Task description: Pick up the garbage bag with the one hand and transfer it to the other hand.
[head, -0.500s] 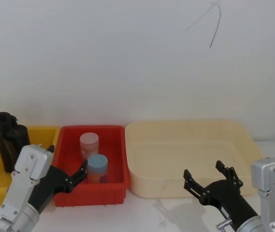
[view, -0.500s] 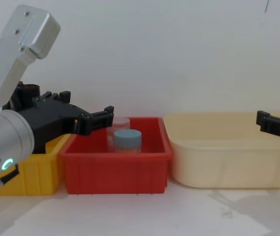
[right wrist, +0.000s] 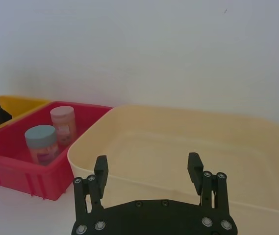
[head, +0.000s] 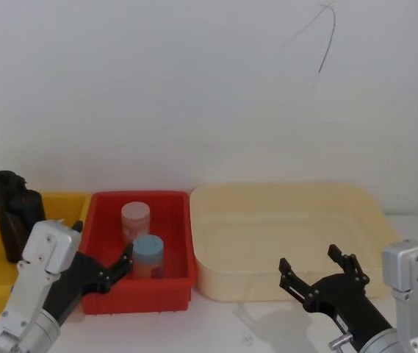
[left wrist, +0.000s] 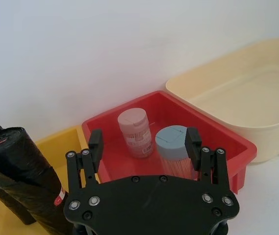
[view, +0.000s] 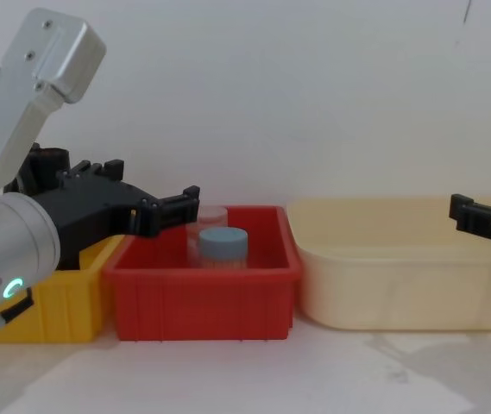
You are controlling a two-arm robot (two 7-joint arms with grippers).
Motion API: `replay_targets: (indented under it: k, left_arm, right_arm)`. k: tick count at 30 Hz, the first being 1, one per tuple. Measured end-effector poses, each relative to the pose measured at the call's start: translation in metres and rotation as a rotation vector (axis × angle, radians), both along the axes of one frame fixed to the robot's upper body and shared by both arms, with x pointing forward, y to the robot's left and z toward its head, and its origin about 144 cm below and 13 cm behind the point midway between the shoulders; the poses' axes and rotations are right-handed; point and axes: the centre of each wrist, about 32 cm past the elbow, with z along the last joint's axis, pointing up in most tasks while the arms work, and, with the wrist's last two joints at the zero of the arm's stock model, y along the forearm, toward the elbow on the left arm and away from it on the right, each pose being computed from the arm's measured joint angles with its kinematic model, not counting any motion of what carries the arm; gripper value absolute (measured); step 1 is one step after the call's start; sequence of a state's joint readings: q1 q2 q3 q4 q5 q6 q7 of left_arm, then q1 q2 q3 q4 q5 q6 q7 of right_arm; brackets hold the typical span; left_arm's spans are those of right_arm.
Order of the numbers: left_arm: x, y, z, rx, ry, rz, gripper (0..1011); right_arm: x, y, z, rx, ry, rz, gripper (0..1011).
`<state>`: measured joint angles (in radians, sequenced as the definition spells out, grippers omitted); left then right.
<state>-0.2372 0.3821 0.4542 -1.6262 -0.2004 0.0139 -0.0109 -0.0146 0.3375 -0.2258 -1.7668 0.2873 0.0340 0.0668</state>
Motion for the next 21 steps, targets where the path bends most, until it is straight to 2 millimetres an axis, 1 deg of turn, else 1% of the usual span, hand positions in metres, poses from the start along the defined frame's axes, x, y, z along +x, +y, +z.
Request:
replay_targets:
  k: [21]
  left_arm:
    - [0.0000,0.0000,0.0000,0.000,0.000,0.000,1001]
  right_arm:
    - [0.0000,0.0000,0.0000,0.000,0.000,0.000,1001]
